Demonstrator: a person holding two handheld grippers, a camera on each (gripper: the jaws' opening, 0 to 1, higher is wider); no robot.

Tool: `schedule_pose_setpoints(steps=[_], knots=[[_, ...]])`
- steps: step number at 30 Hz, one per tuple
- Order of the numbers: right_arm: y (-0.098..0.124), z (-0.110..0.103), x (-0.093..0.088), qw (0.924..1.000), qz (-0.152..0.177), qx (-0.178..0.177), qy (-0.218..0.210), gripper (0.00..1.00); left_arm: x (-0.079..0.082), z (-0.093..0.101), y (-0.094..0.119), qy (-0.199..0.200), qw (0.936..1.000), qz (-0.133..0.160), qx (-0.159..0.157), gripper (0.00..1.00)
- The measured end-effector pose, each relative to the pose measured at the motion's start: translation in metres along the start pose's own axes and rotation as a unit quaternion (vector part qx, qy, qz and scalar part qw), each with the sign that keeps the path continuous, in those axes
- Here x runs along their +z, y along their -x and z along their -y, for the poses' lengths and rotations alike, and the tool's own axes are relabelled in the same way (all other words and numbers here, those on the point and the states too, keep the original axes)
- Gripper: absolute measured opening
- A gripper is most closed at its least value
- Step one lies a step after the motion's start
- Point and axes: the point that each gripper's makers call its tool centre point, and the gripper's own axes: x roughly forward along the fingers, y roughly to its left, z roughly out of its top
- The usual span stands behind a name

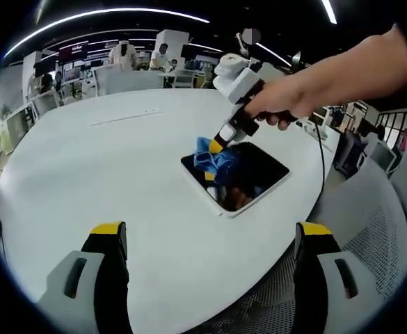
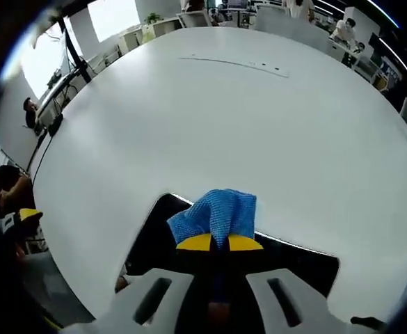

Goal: Wipe the mirror surface with the cleaning cloth until all visible marks leave the cleaned area.

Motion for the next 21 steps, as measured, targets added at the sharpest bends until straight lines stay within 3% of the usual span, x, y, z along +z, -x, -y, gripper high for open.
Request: schedule_pose_setpoints(steps=[4,8,21], knots=[[0.002,-0.001,-0.005,0.9997,0.019,0.003,-0.014,0.00,0.000,0.001,0.000,0.000,1.0000,-0.001,-0.001,0.99],[0.005,-0.005,-0.011,0.9995,0.020,0.009,-0.022,0.00,0.003,0.000,0.001,-0.006,1.0000,0.008,0.000,0.99],[0.021,-0.020,-0.043,0.9985,0.041,0.008,-0.034,0.00,-0.001,0.004,-0.001,-0.010,0.9999,-0.005,-0.004,0.99]])
